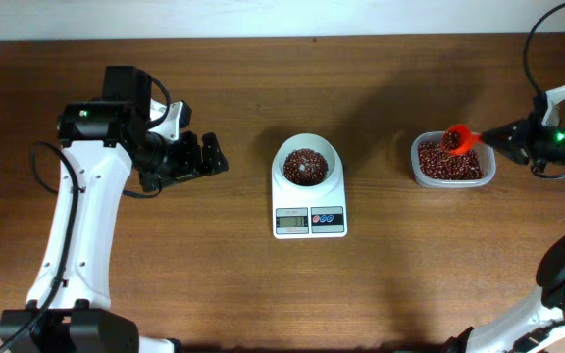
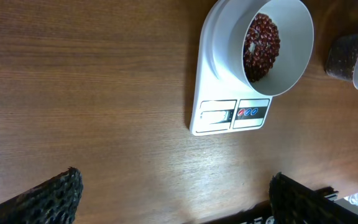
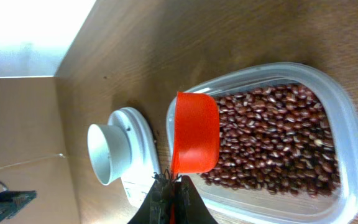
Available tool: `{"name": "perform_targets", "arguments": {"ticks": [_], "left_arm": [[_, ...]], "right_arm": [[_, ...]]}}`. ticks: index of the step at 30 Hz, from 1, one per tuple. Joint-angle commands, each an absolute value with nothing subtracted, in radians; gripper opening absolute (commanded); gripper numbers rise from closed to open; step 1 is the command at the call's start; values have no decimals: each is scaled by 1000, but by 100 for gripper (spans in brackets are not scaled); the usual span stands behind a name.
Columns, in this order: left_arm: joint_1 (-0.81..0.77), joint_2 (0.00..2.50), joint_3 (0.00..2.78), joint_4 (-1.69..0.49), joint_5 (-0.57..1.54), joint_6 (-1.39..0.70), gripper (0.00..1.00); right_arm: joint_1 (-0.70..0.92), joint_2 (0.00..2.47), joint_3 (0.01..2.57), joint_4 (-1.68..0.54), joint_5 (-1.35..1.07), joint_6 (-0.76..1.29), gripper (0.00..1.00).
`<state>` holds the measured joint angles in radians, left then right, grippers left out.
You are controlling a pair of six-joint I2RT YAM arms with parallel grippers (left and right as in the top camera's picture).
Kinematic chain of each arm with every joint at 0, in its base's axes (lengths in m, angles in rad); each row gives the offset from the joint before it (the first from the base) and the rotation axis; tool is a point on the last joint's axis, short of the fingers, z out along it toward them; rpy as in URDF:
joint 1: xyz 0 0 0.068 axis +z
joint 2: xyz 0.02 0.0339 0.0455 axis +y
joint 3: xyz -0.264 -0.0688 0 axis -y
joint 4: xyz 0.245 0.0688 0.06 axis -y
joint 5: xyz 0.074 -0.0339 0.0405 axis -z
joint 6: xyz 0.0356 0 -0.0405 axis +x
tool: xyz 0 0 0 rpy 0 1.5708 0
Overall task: Scoop item into bowl and weigh 50g on scale
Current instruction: 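Carry the filled scoop with the right gripper over the white bowl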
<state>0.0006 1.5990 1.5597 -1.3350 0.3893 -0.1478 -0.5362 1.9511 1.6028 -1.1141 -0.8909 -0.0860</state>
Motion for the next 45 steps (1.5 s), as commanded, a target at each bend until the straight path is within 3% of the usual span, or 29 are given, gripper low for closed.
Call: {"name": "perform_targets", "arguments": {"ticks": [1, 8, 19, 29, 39, 45], "left_arm": [[-2, 1606, 1555, -1333, 397, -149, 99], [-2, 1606, 1555, -1333, 397, -149, 99], [-2, 1606, 1555, -1333, 397, -149, 99], [-2, 1606, 1555, -1333, 397, -149, 99], [-2, 1606, 1555, -1333, 397, -149, 99], [-2, 1606, 1555, -1333, 397, -149, 99]], "right_arm": [[-542, 1955, 1623, -1111, -974, -97, 4], [-405, 1955, 1623, -1100, -989, -96, 4], [-41, 1955, 1623, -1012, -1022, -16, 4], [80, 1954, 1635, -899, -967, 20, 4], [215, 1948, 1986, -1160, -562, -74, 4], [270, 1948, 2003, -1175, -387, -79, 4]]}}
